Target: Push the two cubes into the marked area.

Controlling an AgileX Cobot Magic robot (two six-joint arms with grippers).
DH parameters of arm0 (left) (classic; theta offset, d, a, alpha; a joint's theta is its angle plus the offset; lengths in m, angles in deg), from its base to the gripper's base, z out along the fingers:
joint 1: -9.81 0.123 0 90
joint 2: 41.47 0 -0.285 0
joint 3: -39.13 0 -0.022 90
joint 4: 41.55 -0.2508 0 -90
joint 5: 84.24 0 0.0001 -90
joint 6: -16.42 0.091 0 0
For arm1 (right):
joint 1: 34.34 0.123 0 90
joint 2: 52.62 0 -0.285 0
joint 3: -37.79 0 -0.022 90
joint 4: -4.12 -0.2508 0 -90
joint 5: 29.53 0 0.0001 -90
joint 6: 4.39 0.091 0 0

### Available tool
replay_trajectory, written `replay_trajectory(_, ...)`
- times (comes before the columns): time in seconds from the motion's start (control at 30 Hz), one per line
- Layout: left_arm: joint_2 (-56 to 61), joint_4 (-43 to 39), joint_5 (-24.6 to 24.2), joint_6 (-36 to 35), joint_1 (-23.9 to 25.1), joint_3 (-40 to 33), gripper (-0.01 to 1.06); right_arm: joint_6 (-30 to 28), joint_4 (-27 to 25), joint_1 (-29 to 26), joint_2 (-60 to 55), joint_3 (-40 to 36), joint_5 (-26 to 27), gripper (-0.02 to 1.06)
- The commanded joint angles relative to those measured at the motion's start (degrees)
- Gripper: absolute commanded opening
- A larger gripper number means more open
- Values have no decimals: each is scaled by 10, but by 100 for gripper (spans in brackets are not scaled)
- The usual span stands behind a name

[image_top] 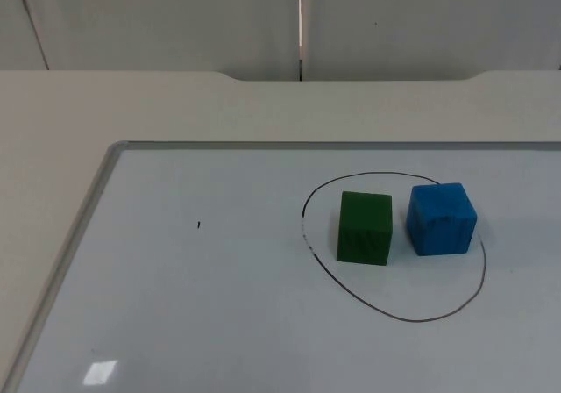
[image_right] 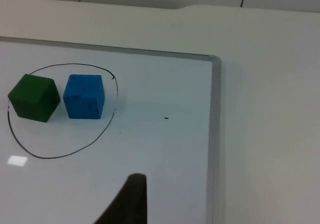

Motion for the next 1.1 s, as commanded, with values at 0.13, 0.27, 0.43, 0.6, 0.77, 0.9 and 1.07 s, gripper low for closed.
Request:
replay_trajectory(0.13, 2, -3, 5, 0, 1, -3, 105, -3, -2, -10, 2, -4, 1, 105)
replay_trajectory(0.27, 2, -3, 5, 0, 1, -3, 105, -3, -2, -10, 2, -4, 1, 105)
replay_trajectory(0.43, 2, -3, 5, 0, 12, -3, 105, -3, -2, -10, 2, -4, 1, 105)
replay_trajectory(0.6, 2, -4, 5, 0, 73, -3, 105, -3, -2, -10, 2, -4, 1, 105)
replay_trajectory(0.77, 2, -5, 5, 0, 134, -3, 105, -3, -2, -10, 2, -4, 1, 105)
replay_trajectory(0.9, 2, -5, 5, 0, 162, -3, 105, 4, -2, -10, 2, -4, 1, 105)
replay_trajectory(1.07, 2, -5, 5, 0, 189, -3, 105, 4, -2, -10, 2, -4, 1, 105)
